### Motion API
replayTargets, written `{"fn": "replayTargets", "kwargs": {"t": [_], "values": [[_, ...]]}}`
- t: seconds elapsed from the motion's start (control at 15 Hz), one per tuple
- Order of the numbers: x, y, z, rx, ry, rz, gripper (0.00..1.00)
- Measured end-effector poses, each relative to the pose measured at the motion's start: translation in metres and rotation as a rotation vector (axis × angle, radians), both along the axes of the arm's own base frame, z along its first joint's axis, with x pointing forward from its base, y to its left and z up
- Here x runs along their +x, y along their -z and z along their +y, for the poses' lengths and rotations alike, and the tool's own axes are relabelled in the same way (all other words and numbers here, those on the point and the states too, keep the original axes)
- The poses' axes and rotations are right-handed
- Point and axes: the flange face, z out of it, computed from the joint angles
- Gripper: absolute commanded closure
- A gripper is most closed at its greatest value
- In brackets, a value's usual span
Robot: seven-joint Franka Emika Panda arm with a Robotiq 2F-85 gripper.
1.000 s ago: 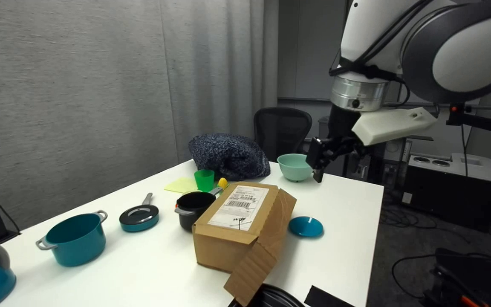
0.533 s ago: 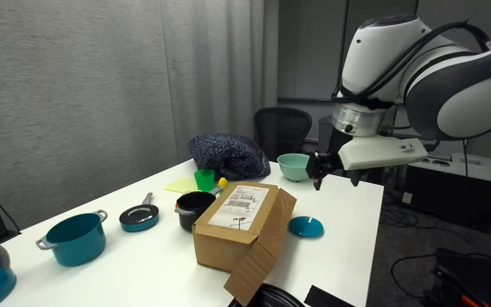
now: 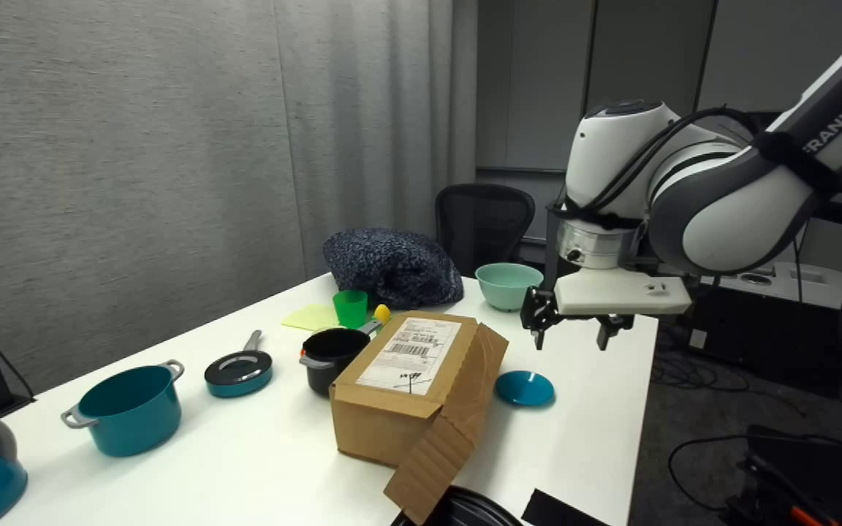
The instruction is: Open the brown box.
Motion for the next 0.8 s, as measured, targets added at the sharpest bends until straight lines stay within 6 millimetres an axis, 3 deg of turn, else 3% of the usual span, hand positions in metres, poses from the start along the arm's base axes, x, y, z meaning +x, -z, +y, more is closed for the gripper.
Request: {"fn": "replayTargets", "kwargs": {"t": [0.47,0.8], "values": [[0.035,0.018,0.008,-0.065,-0.034,0.003,0.00],[0.038,0.019,0.007,-0.066,-0.034,0.003,0.00]]}}
